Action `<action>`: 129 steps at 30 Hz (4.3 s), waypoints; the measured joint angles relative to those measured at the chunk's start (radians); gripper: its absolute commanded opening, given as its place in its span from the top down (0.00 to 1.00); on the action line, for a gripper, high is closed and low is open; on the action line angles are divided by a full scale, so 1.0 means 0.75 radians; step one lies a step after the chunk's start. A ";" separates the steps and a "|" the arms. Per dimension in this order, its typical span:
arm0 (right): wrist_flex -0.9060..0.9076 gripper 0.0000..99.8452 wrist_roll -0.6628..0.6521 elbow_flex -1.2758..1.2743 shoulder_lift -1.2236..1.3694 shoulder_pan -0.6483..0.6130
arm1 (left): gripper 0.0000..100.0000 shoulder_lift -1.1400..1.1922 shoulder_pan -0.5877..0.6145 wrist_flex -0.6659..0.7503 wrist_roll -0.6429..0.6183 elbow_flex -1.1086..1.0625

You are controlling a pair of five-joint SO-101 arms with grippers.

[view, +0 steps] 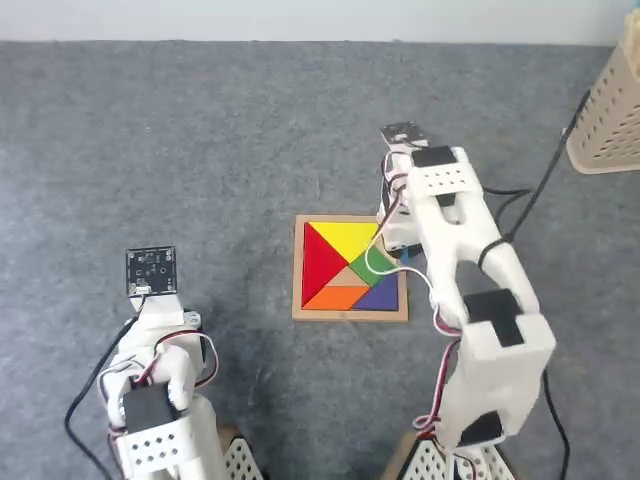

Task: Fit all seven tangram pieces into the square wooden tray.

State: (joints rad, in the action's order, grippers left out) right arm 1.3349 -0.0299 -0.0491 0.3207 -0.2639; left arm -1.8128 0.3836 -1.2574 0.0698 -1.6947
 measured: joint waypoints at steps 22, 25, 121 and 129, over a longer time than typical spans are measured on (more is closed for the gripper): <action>-0.041 0.84 0.033 0.039 0.098 -0.078 | 0.99 0.000 0.000 0.000 0.000 0.000; -0.041 0.84 0.033 0.055 0.098 -0.074 | 0.99 0.000 0.000 0.000 0.000 0.000; -0.072 0.99 -0.552 -2.158 -2.803 0.822 | 0.99 0.000 0.000 0.000 0.000 0.000; -0.072 0.99 -0.556 -2.158 -2.803 0.818 | 0.99 0.000 0.000 0.000 0.000 0.000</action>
State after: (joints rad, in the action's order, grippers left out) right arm 1.2812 -0.4473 -1.6678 -1.7814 0.3498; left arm -1.8128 0.3836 -1.2574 0.0698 -1.6947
